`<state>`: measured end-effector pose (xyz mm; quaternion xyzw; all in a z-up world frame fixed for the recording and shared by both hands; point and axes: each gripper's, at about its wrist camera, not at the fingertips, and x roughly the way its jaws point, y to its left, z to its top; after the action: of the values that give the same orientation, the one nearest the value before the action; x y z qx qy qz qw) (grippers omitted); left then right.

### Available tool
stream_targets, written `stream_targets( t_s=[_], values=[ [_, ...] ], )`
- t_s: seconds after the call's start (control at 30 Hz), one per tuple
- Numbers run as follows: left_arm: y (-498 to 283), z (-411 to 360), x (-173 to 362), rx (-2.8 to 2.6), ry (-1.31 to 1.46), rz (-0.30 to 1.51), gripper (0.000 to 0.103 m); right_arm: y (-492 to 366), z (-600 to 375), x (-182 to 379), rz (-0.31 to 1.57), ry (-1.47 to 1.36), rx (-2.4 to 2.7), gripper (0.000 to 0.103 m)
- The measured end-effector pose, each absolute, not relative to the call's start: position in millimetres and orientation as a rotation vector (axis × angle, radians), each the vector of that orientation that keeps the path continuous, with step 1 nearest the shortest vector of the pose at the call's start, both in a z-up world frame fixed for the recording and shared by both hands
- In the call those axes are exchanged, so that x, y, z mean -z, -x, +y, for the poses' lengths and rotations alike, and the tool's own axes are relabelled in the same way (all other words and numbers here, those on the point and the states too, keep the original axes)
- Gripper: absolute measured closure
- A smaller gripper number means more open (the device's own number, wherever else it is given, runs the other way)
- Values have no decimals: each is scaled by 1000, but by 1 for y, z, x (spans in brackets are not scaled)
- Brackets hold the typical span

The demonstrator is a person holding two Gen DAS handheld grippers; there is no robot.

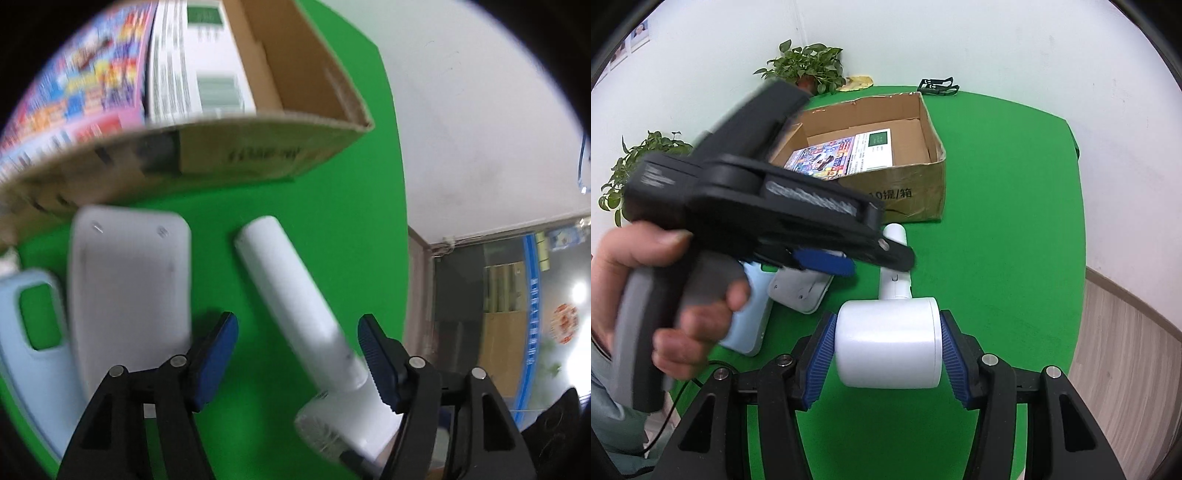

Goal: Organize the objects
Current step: 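Carry the fan into the large box and lower it beside the medicine box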

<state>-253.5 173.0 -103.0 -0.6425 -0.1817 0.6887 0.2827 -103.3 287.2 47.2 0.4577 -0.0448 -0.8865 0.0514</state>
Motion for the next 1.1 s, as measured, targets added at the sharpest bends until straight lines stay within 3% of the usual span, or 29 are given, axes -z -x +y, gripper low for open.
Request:
stream_targets(
  t_s=[0.13, 0.3, 0.77, 0.83, 1.1],
  values=[
    [257, 173, 105, -1863, 1706, -440, 58, 101, 273, -46, -96, -1389, 2689, 51],
    [256, 167, 83, -1932, 1603, -411, 60, 94, 268, -49, -38, -1351, 2739, 51],
    [286, 149, -53, -2161, 1245, -284, 63, 105, 262, -120, 52, -983, 2908, 51],
    [295, 182, -68, -2174, 1225, -277, 63, 118, 262, -129, 74, -947, 2926, 51],
    [365, 190, -64, -2130, 1248, -310, 63, 184, 266, -136, 165, -952, 2924, 51]
  ],
)
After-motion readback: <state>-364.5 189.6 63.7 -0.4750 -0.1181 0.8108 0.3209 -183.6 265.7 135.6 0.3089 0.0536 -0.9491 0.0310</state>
